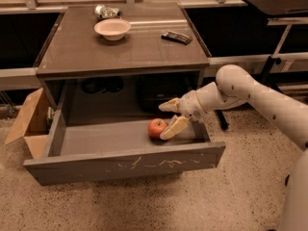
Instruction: Pick apple from top drawer and place on counter
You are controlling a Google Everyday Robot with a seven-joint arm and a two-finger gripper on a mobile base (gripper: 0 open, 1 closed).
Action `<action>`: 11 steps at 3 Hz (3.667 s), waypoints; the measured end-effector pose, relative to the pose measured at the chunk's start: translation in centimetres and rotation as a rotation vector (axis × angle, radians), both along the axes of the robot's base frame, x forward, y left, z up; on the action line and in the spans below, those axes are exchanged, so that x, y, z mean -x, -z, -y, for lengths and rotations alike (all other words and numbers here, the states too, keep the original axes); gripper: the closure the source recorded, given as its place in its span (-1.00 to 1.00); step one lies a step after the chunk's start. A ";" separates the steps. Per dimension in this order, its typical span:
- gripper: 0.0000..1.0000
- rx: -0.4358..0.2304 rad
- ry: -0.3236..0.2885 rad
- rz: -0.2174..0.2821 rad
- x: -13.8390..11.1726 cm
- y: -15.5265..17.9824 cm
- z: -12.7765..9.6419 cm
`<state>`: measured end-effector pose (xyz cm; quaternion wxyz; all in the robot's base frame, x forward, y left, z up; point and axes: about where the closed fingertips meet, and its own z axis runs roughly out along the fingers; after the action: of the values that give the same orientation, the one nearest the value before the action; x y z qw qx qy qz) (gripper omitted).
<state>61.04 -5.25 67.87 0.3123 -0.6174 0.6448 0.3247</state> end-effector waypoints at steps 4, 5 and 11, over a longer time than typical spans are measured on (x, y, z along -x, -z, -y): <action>-0.12 0.046 -0.002 -0.002 -0.9 4.4 -1.2; 0.50 0.048 -0.011 -0.018 -0.8 5.2 -1.4; 1.00 0.023 -0.095 0.165 -1.1 -5.6 -1.5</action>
Offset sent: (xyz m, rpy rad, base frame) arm 0.0118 0.0038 -0.0348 -0.0263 -0.0087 -0.0202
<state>62.10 -3.73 73.42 0.3415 -0.6755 0.5906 0.2798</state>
